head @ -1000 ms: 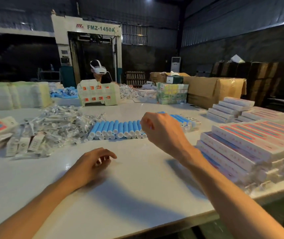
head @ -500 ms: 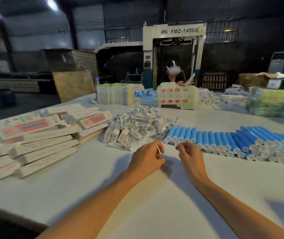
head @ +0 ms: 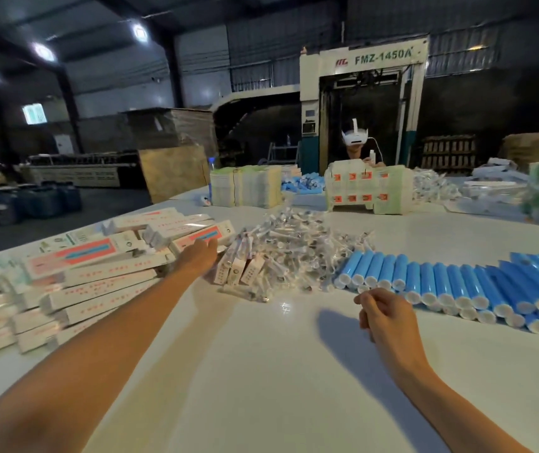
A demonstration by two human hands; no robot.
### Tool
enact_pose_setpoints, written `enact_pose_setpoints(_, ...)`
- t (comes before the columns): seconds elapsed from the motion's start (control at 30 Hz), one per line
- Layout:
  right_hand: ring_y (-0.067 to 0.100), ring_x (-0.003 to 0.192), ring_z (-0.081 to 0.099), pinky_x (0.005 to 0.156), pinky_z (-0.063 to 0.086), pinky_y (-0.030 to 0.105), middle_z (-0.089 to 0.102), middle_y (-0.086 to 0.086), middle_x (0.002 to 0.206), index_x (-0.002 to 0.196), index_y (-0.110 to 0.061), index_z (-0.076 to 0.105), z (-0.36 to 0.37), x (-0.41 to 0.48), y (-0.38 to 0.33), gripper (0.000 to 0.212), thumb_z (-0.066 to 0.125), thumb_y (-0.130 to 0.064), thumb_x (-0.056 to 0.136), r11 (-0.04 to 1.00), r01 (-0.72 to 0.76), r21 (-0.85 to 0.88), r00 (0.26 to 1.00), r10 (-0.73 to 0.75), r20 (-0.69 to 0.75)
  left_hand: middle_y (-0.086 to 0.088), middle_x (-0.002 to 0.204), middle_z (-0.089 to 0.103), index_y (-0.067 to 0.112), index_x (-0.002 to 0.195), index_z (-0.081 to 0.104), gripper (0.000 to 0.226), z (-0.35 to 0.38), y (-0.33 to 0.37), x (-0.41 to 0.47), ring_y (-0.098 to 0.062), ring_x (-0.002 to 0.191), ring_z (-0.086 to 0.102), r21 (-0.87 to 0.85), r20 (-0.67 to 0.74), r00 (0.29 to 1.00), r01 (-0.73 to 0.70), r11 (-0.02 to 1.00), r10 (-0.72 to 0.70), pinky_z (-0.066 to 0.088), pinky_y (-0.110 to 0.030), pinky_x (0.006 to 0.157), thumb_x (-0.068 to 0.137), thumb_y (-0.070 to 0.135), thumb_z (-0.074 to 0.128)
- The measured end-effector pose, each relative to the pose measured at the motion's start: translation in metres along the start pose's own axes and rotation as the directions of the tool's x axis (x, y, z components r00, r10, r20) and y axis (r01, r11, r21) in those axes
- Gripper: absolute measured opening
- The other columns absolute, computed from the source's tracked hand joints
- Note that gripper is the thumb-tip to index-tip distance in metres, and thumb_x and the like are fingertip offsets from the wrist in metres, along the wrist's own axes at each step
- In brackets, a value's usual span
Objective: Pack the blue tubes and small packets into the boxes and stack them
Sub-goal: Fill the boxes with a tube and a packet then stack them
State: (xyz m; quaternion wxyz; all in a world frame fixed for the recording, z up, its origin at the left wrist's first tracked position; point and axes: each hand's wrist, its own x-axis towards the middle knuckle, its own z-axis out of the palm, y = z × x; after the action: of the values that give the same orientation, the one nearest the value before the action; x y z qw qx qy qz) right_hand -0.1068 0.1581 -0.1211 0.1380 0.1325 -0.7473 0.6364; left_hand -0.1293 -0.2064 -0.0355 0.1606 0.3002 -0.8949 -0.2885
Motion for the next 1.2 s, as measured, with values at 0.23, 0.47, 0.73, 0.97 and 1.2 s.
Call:
enact_pose_setpoints(0.23, 0.01, 0.051, 0.051, 0.056, 0.041, 0.032, 0.064, 0.006, 0.06, 0.083, -0.016, 0.069, -0.001, 0.0, -0.002, 0.022, 0.056, -0.017, 0.1, 0.999, 0.005, -0.036, 1.0, -0.004, 0.009, -0.006, 0.128, 0.065, 0.013, 0.138, 0.057, 0.035, 0.019, -0.004, -0.011, -0.03, 0.117, 0.062, -0.304, 0.239, 0.965, -0.036, 0.952, 0.112, 0.051, -0.042, 0.1, 0.115, 0.036, 0.044)
enact_pose_setpoints(0.47, 0.013, 0.053, 0.054, 0.058, 0.043, 0.036, 0.066, 0.01, 0.063, 0.081, -0.012, 0.068, -0.001, -0.003, -0.006, 0.023, 0.056, -0.017, 0.1, 0.998, -0.001, -0.068, 0.999, 0.003, 0.043, -0.019, 0.115, 0.078, 0.0, 0.13, 0.062, 0.037, 0.0, -0.002, -0.019, -0.033, 0.111, 0.074, -0.403, 0.46, 0.887, 0.178, 0.898, 0.031, 0.06, -0.052, 0.101, 0.1, 0.017, 0.075)
enact_pose_setpoints(0.73, 0.014, 0.055, 0.056, 0.058, 0.044, 0.037, 0.067, 0.006, 0.063, 0.08, -0.016, 0.068, -0.001, -0.007, -0.009, 0.024, 0.055, -0.019, 0.1, 0.996, -0.008, -0.088, 0.997, 0.014, 0.069, -0.014, 0.114, 0.073, 0.005, 0.133, 0.06, 0.047, -0.027, -0.011, -0.049, -0.029, 0.108, 0.068, -0.527, 0.492, 0.871, 0.284, 0.802, 0.015, 0.058, -0.046, 0.094, 0.091, 0.003, 0.08)
enact_pose_setpoints(0.97, 0.011, 0.055, 0.056, 0.058, 0.045, 0.035, 0.068, 0.007, 0.065, 0.083, -0.016, 0.067, -0.002, -0.013, -0.014, 0.023, 0.053, -0.018, 0.1, 0.992, 0.011, -0.129, 0.994, 0.003, 0.108, -0.014, 0.104, 0.066, 0.01, 0.131, 0.054, 0.038, -0.026, -0.004, -0.081, -0.02, 0.076, 0.059, -0.632, 0.281, 0.948, 0.066, 0.772, 0.148, 0.048, -0.028, 0.058, 0.094, 0.015, 0.06)
enact_pose_setpoints(1.2, 0.009, 0.056, 0.059, 0.061, 0.05, 0.037, 0.068, 0.005, 0.067, 0.084, -0.013, 0.068, -0.003, -0.017, -0.022, 0.02, 0.055, -0.017, 0.099, 0.981, 0.056, -0.184, 0.995, -0.041, 0.087, -0.004, 0.08, 0.063, 0.021, 0.124, 0.063, 0.055, 0.009, 0.06, -0.147, -0.015, 0.056, 0.056, -0.799, 0.384, 0.838, 0.091, 0.594, 0.388, 0.05, -0.029, 0.05, 0.079, 0.038, 0.092)
